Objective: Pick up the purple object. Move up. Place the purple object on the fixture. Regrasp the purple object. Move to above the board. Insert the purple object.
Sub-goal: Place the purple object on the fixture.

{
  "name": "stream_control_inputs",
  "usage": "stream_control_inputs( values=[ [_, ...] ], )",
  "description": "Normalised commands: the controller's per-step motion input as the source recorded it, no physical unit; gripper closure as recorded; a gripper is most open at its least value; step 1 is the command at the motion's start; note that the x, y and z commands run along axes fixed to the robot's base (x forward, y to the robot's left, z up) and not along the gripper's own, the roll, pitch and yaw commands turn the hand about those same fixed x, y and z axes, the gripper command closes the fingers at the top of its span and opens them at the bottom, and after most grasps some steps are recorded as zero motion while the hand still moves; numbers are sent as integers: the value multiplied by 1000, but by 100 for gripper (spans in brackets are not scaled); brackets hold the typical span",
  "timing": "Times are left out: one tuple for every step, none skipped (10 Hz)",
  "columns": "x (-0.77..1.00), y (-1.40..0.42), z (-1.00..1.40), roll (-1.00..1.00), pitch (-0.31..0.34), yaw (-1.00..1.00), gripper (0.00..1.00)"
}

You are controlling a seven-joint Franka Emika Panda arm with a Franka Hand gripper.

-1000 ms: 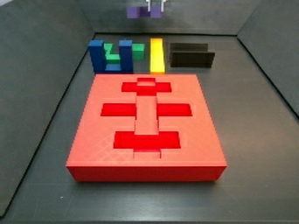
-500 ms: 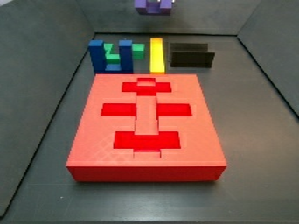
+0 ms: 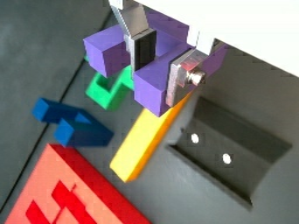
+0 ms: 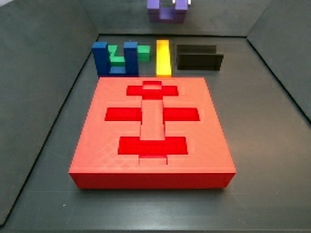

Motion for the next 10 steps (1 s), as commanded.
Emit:
stream_control_inputs(
  values=[
    [829,-74,-231,-574,-54,0,100],
    [931,-111,-103,-517,0,0,100],
    [977,-140,-23,-451,0,-11,100],
    [877,-17,-106,-354,0,-71,100],
    [749,0,-203,-309,-6,-91,100],
    [789,-51,-226,-100,-17,-143,100],
    [920,-157,-109,0,0,-171,100],
    [923,-206,0,0,0,-169,100],
    [917,-300,17,77,26,-114,100],
    [894,-337,9,137,34,-100,100]
  ],
)
